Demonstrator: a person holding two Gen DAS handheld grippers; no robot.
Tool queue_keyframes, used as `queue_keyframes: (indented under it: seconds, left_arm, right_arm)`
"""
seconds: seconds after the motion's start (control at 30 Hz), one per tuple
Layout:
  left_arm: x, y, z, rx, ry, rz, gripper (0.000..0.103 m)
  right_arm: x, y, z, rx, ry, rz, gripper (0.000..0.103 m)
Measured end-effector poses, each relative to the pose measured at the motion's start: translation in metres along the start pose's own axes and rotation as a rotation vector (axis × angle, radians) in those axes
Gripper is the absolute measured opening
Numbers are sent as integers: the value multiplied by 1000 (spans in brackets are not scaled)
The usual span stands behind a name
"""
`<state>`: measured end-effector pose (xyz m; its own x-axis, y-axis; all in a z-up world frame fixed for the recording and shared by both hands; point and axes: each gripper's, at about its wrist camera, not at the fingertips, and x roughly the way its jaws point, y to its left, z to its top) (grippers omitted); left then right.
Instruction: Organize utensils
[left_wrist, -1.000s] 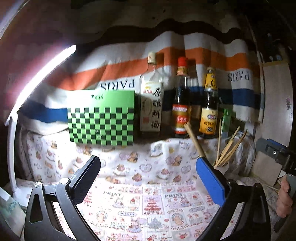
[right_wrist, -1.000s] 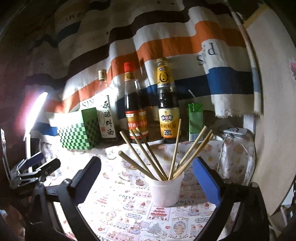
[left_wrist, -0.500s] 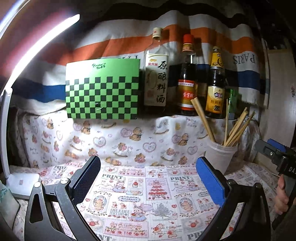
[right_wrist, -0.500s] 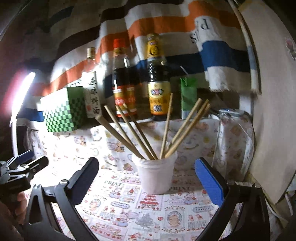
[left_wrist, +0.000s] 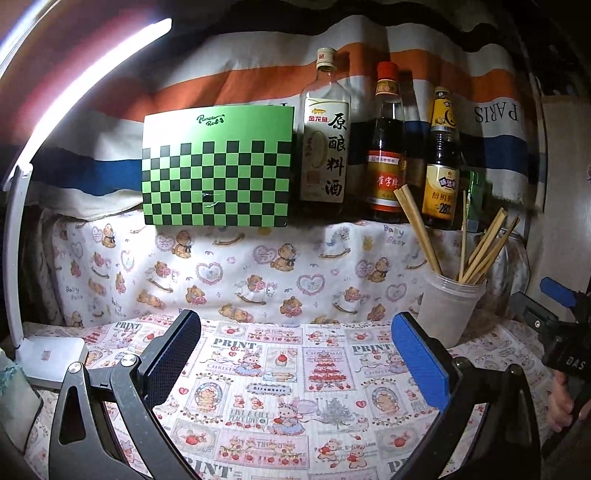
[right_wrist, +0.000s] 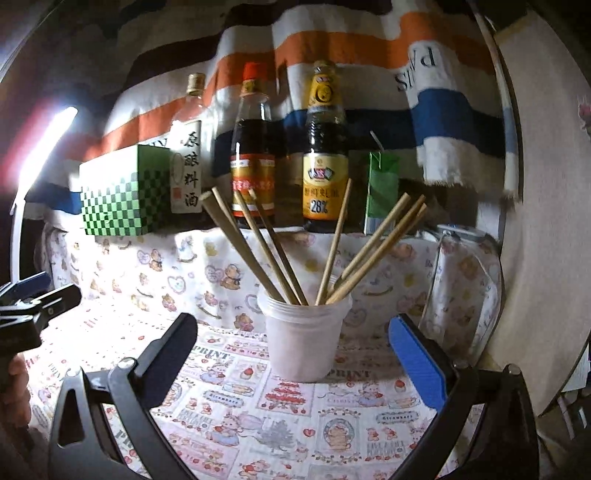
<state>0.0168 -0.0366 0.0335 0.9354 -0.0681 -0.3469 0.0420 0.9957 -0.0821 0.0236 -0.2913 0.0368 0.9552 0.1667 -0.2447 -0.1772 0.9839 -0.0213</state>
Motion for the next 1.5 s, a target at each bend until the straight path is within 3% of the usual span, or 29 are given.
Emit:
queue_keyframes:
  seconds: [0.23, 0.57, 1.5]
  left_arm:
    - [3, -2, -3, 13, 8, 16, 102]
    - [4, -9, -3, 52, 4, 90, 102]
    - [5, -8, -4, 49, 6, 81, 103]
  right_arm:
    - [-2, 5, 0, -17, -7, 16, 103]
    - [12, -7, -4, 45, 65, 12, 103]
    - [10, -3, -4, 21, 59, 1, 103]
